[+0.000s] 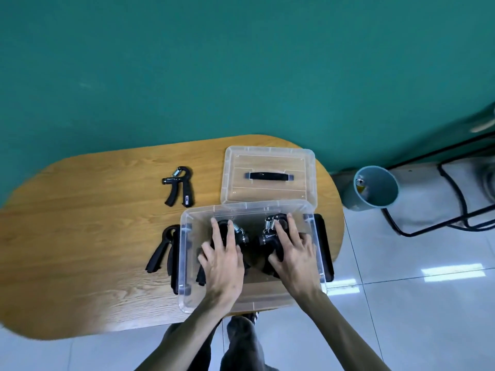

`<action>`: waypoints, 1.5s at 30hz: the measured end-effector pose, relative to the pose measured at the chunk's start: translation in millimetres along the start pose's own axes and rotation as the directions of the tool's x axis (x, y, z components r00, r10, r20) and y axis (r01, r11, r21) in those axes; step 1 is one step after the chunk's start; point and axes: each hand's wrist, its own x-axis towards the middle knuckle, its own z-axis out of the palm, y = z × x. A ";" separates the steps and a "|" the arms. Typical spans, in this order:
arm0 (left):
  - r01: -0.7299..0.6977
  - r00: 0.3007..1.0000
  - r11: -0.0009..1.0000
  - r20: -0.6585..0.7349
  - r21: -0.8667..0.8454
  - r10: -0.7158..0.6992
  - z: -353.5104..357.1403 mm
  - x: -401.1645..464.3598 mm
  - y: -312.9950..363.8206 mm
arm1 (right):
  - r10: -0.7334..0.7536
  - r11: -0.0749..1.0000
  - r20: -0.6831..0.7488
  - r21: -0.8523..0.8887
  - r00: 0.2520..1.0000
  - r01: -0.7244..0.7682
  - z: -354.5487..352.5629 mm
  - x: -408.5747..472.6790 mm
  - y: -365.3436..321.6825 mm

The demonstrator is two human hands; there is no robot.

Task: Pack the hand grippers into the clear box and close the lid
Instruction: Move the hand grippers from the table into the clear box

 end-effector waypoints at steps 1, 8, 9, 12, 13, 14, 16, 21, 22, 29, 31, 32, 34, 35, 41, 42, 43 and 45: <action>0.009 1.000 1.000 0.010 0.011 -0.009 1.3 2.5 1.2 | 0.001 1.000 0.011 0.007 1.000 -0.001 4.0 2.5 0.5; 0.042 0.997 0.997 0.056 0.064 -0.046 12.5 16.7 7.2 | 0.005 1.000 0.108 -0.016 0.994 -0.003 24.5 18.6 7.4; 0.043 0.997 0.997 0.061 0.063 -0.047 15.0 17.7 5.5 | -0.001 1.000 0.125 -0.019 0.992 0.003 25.7 19.0 8.1; 0.030 0.997 0.998 0.063 0.063 -0.034 18.1 16.8 0.4 | -0.012 0.999 0.136 -0.028 0.991 0.016 28.0 19.5 9.6; 0.023 0.998 0.998 0.063 0.064 -0.027 18.3 16.3 -0.8 | -0.015 0.999 0.129 -0.027 0.991 0.019 28.6 19.6 9.7; 0.018 0.998 0.998 0.062 0.065 -0.022 18.3 16.1 -1.3 | -0.017 0.999 0.124 -0.026 0.992 0.021 29.3 19.6 9.5; 0.014 0.999 0.997 0.049 0.070 -0.018 17.7 16.2 -1.2 | -0.017 0.999 0.117 -0.025 0.993 0.020 30.2 19.2 9.3; 0.007 0.999 0.998 0.053 0.065 -0.010 18.7 16.1 -5.4 | -0.014 0.998 0.141 -0.054 0.990 0.022 32.2 19.8 11.3; 0.002 0.998 0.998 0.062 0.060 -0.006 19.0 15.9 -6.1 | -0.004 0.998 0.143 -0.063 0.990 0.013 32.7 20.3 9.9; -0.025 0.999 1.000 0.033 -0.002 0.025 16.5 11.5 -15.2 | -0.028 0.994 0.019 -0.110 0.999 0.029 23.6 16.5 -14.4; -0.088 0.996 0.996 -0.025 0.016 0.088 7.7 8.6 -22.8 | -0.051 0.994 -0.017 -0.096 0.999 0.049 19.1 17.6 -24.8; -0.124 0.991 0.992 -0.045 0.032 0.125 2.3 7.5 -27.4 | -0.060 0.994 -0.026 -0.091 0.998 0.057 17.2 19.1 -30.8; -0.184 0.980 0.982 -0.062 0.053 0.187 -8.1 8.4 -36.5 | -0.083 0.991 -0.026 -0.106 0.996 0.080 13.8 22.9 -43.7; -0.203 0.976 0.978 -0.071 0.053 0.207 -13.2 9.6 -39.9 | -0.097 0.988 -0.024 -0.122 0.995 0.093 12.2 24.8 -49.8; -0.163 0.983 0.985 -0.071 0.057 0.167 -41.2 24.7 -73.7 | -0.173 0.953 0.037 -0.246 0.984 0.177 10.8 47.4 -101.3; -0.146 0.987 0.988 -0.063 0.056 0.149 -45.2 29.1 -80.8 | -0.188 0.942 0.054 -0.272 0.981 0.196 12.2 54.0 -109.2; -0.129 0.990 0.990 -0.056 0.049 0.132 -48.9 34.2 -88.7 | -0.199 0.933 0.071 -0.290 0.977 0.211 13.9 61.2 -117.4; -0.109 0.993 0.993 -0.045 0.036 0.111 -54.7 43.8 -103.9 | -0.219 0.921 0.092 -0.308 0.971 0.237 17.1 75.1 -132.1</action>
